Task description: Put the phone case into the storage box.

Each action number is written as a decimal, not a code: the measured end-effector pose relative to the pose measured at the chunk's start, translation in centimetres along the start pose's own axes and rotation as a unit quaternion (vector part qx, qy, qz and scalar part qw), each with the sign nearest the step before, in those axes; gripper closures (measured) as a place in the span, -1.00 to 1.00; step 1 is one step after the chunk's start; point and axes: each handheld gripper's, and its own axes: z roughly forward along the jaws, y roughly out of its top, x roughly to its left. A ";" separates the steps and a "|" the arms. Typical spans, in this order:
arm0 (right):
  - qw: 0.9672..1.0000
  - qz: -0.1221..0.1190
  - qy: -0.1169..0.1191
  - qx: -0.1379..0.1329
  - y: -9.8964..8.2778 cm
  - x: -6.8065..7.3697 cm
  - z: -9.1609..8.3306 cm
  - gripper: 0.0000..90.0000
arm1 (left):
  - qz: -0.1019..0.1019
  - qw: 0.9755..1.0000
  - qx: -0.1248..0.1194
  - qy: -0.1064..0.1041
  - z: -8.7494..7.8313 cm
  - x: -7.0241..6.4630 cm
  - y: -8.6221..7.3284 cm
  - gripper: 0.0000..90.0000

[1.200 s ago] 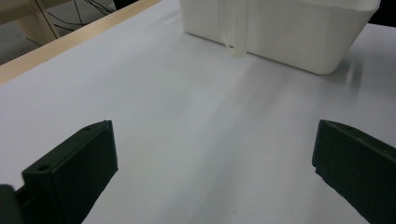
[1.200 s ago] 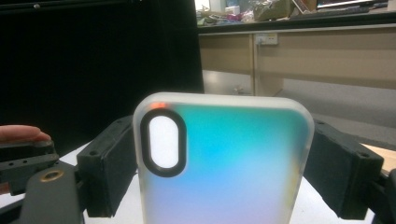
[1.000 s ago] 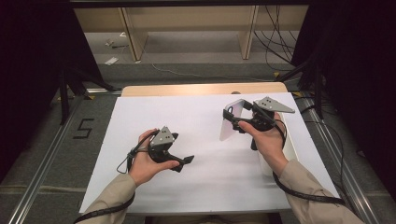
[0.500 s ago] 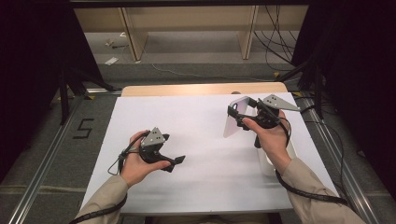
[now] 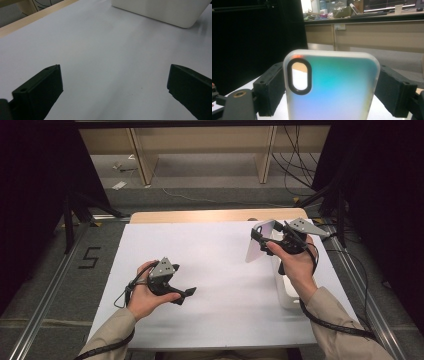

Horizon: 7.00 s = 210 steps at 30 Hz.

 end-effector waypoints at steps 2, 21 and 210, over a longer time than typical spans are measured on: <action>1.000 0.001 -0.003 0.001 0.1 -0.1 -0.1 -0.60 | 0.001 1.000 0.001 0.000 0.0 0.0 0.0 -1.00; 1.000 0.003 -0.029 -0.007 0.7 -1.7 -0.8 -0.60 | 0.001 1.000 0.001 0.000 0.1 -0.1 -0.1 -1.00; 0.988 0.016 -0.151 -0.009 1.1 -8.7 -3.1 -0.60 | -0.006 1.000 -0.017 0.004 -0.4 0.0 0.2 -1.00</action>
